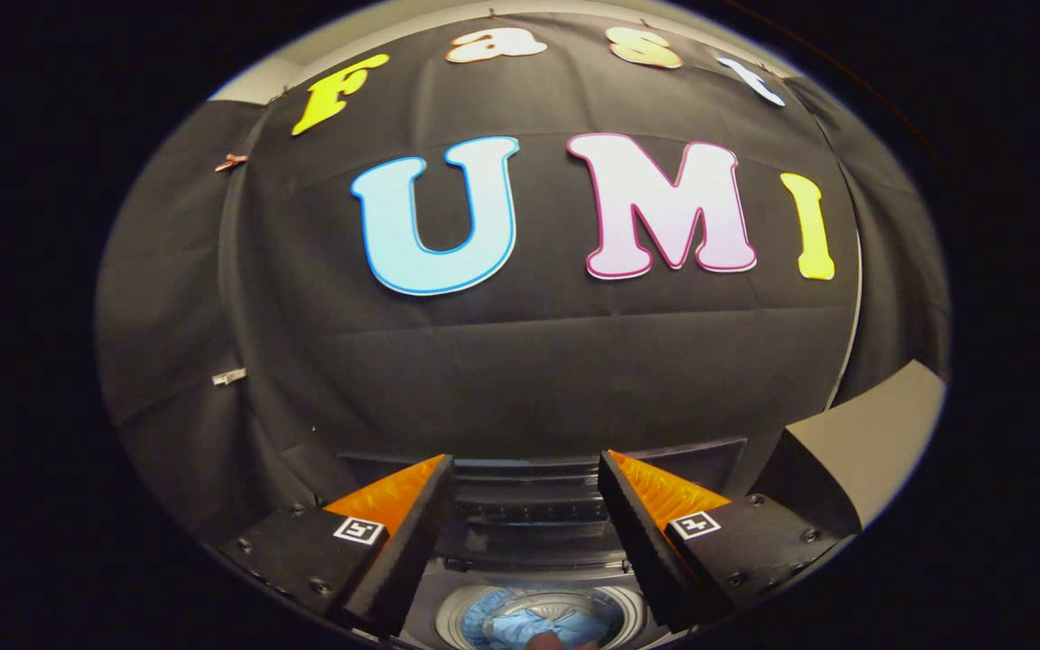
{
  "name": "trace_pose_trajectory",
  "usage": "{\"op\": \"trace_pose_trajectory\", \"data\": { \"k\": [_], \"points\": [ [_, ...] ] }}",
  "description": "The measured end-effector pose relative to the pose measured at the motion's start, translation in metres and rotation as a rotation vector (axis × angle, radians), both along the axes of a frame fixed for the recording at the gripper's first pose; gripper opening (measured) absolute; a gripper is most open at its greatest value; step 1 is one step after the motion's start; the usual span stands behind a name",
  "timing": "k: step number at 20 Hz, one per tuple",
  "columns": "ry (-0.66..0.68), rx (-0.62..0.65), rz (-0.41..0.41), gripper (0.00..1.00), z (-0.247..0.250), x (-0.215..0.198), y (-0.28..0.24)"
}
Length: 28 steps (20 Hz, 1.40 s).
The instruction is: Put the clothes into the washing machine and then close the washing machine lid.
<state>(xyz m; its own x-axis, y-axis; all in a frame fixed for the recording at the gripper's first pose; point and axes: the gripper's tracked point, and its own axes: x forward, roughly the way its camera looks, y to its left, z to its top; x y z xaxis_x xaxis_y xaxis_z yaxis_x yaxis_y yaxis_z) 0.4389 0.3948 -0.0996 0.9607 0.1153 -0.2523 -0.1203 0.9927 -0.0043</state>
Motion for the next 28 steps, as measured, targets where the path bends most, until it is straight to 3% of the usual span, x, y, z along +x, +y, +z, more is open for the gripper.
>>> {"op": "trace_pose_trajectory", "data": {
  "k": [11,18,21,28],
  "points": [
    [0.035,-0.057,-0.037,0.99,-0.018,0.070,0.008],
    [-0.018,-0.074,-0.002,0.99,-0.015,0.057,0.008],
    [-0.034,-0.111,0.012,0.99,-0.018,0.026,0.007],
    [0.076,-0.110,0.003,0.99,-0.048,0.031,0.003]
  ]
}}
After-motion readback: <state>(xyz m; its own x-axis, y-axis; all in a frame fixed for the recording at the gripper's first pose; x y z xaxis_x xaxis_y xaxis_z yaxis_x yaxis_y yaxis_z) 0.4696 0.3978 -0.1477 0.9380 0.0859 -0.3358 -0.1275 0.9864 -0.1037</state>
